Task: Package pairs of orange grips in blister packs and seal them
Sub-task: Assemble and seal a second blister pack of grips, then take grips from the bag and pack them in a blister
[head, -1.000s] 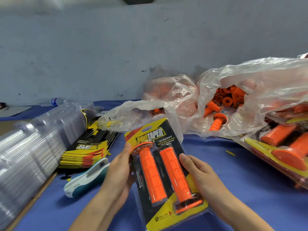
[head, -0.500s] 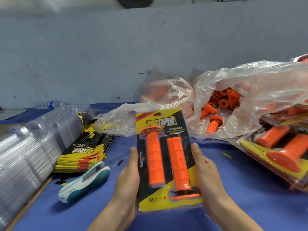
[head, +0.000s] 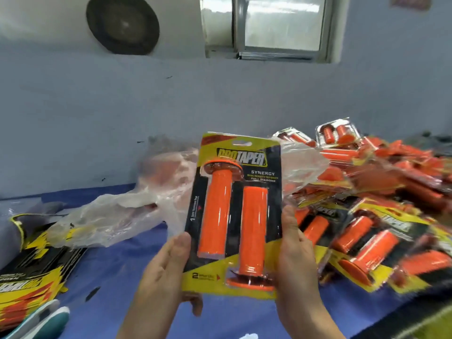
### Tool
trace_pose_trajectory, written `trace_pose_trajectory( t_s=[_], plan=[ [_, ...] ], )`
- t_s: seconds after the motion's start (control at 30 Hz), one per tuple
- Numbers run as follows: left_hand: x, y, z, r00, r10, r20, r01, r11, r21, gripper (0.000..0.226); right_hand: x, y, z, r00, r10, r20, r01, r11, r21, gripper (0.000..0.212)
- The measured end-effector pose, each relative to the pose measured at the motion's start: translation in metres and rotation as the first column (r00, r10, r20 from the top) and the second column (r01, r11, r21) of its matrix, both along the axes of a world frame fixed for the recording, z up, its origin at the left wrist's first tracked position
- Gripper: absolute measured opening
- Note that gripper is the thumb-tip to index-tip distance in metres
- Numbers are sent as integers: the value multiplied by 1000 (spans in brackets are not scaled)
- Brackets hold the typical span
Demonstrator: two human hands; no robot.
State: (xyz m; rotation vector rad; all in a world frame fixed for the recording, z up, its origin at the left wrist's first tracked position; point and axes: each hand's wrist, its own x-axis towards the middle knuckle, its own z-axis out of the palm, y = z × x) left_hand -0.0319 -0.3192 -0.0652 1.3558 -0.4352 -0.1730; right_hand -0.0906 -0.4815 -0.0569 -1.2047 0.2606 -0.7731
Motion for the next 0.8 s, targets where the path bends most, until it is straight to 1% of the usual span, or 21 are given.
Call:
trace_pose_trajectory(
  t_s=[0.07, 0.13, 0.2, 0.23, 0.27, 0.3, 0.37, 0.4, 0.43, 0.53, 0.63, 0.7, 0.8],
  plan=[
    [-12, -27, 22, 998, -63, 24, 64, 998, 1, 49, -15, -27, 18, 996, -86, -10, 86, 996, 9, 54],
    [-18, -60, 45, 992, -115, 50, 118, 992, -49, 49, -25, -59, 40, 993, -114, 21, 114, 993, 0, 47],
    [-12, -103, 74, 984, -142, 111, 151, 986, -77, 43, -29, -94, 65, 989, -141, 43, 141, 990, -4, 49],
    [-5, -128, 92, 982, -147, 115, 159, 982, -102, 41, -29, -113, 75, 982, -183, 52, 184, 983, -11, 50],
    [4, -154, 112, 982, -171, 78, 180, 973, -144, 40, -29, -128, 86, 970, -237, 54, 238, 971, -8, 48],
    [10, -180, 134, 974, -225, 8, 222, 956, -190, 42, -29, -141, 93, 956, -288, 49, 288, 958, -4, 48],
    [18, -225, 175, 916, -367, -162, 312, 905, -288, 43, -25, -160, 97, 938, -346, 12, 346, 938, -16, 51],
    [22, -242, 188, 883, -415, -221, 333, 884, -329, 38, -24, -165, 96, 933, -361, -10, 360, 932, -40, 50],
    [23, -256, 197, 869, -429, -245, 338, 878, -340, 35, -24, -165, 95, 930, -368, -26, 365, 928, -79, 50],
    [23, -272, 197, 883, -416, -219, 354, 895, -273, 28, -19, -157, 85, 924, -379, -53, 364, 914, -178, 43],
    [32, -259, 178, 901, -381, -208, 347, 920, -185, 29, -7, -136, 77, 947, -318, -45, 302, 930, -210, 29],
    [42, -236, 165, 919, -336, -206, 305, 937, -168, 26, 3, -113, 74, 967, -251, -35, 235, 942, -240, 24],
    [56, -188, 151, 959, -214, -186, 195, 974, -114, 28, 19, -70, 73, 984, -178, -4, 168, 936, -309, 17]
  ],
)
